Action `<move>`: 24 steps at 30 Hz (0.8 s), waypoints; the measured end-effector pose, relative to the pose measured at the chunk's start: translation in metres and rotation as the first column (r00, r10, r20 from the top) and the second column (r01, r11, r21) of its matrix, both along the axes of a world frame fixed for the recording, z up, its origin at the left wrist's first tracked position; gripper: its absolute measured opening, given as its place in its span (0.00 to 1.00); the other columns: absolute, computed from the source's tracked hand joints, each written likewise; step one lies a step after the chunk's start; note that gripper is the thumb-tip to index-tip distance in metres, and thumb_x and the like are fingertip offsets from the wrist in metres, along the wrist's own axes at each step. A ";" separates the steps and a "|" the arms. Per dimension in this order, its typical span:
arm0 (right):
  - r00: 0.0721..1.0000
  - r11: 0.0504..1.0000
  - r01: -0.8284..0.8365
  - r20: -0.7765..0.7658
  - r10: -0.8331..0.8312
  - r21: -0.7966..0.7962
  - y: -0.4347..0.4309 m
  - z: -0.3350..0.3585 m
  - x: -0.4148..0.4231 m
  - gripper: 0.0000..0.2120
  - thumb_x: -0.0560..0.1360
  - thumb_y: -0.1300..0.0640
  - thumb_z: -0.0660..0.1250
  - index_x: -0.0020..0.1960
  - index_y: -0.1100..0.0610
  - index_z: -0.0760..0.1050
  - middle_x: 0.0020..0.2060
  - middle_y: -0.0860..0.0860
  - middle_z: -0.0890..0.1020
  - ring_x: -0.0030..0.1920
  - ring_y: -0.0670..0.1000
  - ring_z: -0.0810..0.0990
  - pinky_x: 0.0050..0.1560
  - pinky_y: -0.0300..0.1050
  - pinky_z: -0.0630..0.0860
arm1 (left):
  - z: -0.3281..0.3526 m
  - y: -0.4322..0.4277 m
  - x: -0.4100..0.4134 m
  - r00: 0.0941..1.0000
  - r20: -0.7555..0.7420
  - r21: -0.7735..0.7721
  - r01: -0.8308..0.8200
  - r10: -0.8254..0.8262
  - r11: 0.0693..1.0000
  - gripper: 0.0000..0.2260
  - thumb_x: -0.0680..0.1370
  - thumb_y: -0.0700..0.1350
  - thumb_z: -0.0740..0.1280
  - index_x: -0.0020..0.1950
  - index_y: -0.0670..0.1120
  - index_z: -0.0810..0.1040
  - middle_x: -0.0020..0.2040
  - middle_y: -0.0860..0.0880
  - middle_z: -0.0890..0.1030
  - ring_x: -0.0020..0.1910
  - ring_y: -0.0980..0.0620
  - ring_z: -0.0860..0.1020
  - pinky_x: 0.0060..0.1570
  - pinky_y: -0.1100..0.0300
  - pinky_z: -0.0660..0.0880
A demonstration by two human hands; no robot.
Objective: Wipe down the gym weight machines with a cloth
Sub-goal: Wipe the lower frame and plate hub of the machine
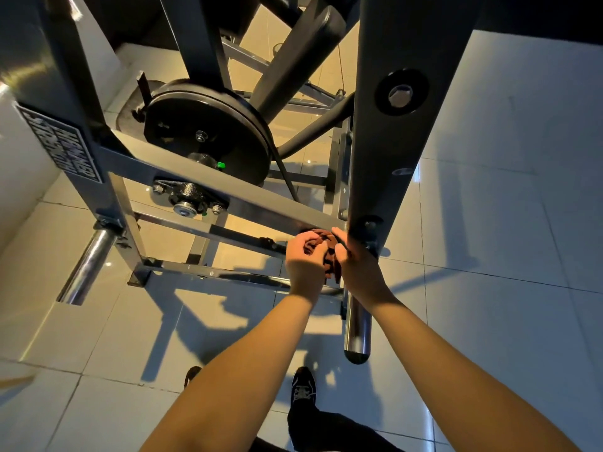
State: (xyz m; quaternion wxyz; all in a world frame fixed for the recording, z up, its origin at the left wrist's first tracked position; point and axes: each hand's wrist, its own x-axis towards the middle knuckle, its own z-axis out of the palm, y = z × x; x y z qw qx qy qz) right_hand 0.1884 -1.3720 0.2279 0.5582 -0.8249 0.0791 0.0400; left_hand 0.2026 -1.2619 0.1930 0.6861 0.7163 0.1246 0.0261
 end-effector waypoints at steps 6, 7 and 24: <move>0.996 0.991 -0.057 -0.071 0.049 -0.118 -0.003 -0.002 -0.001 0.17 0.84 0.56 0.58 0.73 0.48 0.70 0.59 0.46 0.79 0.50 0.38 0.78 0.59 0.38 0.75 | 0.018 0.042 0.005 0.999 -0.003 0.098 0.035 -0.035 0.995 0.11 0.79 0.41 0.66 0.47 0.58 0.80 0.47 0.55 0.83 0.51 0.54 0.80 0.55 0.49 0.80; 0.994 0.992 -0.057 -0.096 0.046 -0.117 -0.003 0.000 -0.001 0.19 0.84 0.55 0.59 0.74 0.47 0.69 0.60 0.44 0.77 0.49 0.35 0.75 0.59 0.35 0.72 | 0.018 0.054 0.008 0.999 -0.010 0.110 -0.031 0.032 0.993 0.09 0.77 0.42 0.66 0.46 0.57 0.80 0.48 0.54 0.83 0.52 0.53 0.80 0.54 0.48 0.80; 0.996 0.988 0.001 -0.088 -0.015 -0.154 -0.003 0.004 -0.021 0.16 0.84 0.60 0.59 0.71 0.52 0.72 0.59 0.48 0.78 0.51 0.42 0.79 0.53 0.27 0.73 | 0.018 0.029 0.004 0.989 -0.059 0.093 0.139 -0.134 0.986 0.07 0.79 0.44 0.67 0.56 0.50 0.80 0.49 0.55 0.80 0.50 0.55 0.80 0.52 0.61 0.80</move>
